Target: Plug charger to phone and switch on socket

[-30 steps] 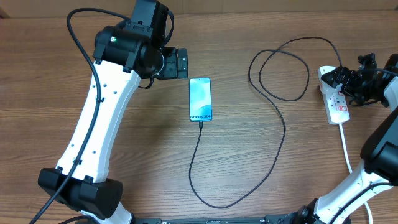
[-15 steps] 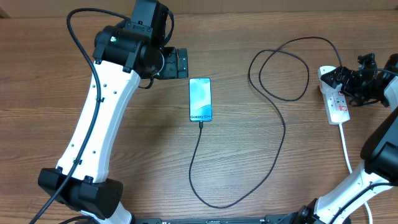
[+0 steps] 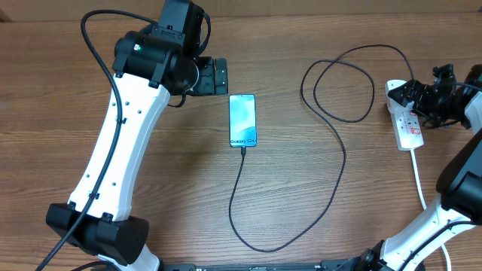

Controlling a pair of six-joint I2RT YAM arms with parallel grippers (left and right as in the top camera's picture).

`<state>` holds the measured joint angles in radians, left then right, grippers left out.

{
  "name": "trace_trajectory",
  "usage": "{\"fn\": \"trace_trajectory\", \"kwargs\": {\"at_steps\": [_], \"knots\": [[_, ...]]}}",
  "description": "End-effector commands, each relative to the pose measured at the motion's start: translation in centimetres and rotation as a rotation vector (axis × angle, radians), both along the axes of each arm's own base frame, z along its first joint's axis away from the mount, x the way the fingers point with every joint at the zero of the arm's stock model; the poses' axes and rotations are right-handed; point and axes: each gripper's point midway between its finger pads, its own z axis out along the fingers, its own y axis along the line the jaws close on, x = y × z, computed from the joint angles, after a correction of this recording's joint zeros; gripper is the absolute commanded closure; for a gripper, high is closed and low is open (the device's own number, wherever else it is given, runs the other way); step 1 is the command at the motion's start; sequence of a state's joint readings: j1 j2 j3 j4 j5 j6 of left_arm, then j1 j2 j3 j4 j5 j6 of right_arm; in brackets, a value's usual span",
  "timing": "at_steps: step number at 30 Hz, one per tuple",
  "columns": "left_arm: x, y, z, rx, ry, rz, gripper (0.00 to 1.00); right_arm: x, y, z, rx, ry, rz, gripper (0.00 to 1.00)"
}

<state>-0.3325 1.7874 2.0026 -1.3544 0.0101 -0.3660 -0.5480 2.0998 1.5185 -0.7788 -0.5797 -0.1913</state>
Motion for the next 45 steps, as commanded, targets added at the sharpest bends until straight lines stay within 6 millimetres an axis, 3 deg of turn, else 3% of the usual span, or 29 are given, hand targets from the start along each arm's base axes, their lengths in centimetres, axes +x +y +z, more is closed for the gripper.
{"fn": "trace_trajectory", "kwargs": {"at_steps": [1,13,25,45], "knots": [[0.2,0.4,-0.3,0.019,0.002,0.000,0.00,-1.1,1.1,-1.1,0.026,0.079,-0.019,0.00],[0.2,0.4,-0.3,0.019,0.002,0.000,0.00,-0.1,0.5,-0.8,0.003,0.039,-0.032,0.00],[0.2,0.4,-0.3,0.019,0.002,0.000,0.00,-0.6,-0.8,0.1,0.012,0.051,-0.063,0.00],[0.2,0.4,-0.3,0.019,0.002,0.000,0.00,-0.2,-0.1,0.4,-0.012,0.026,-0.005,0.00]]}}
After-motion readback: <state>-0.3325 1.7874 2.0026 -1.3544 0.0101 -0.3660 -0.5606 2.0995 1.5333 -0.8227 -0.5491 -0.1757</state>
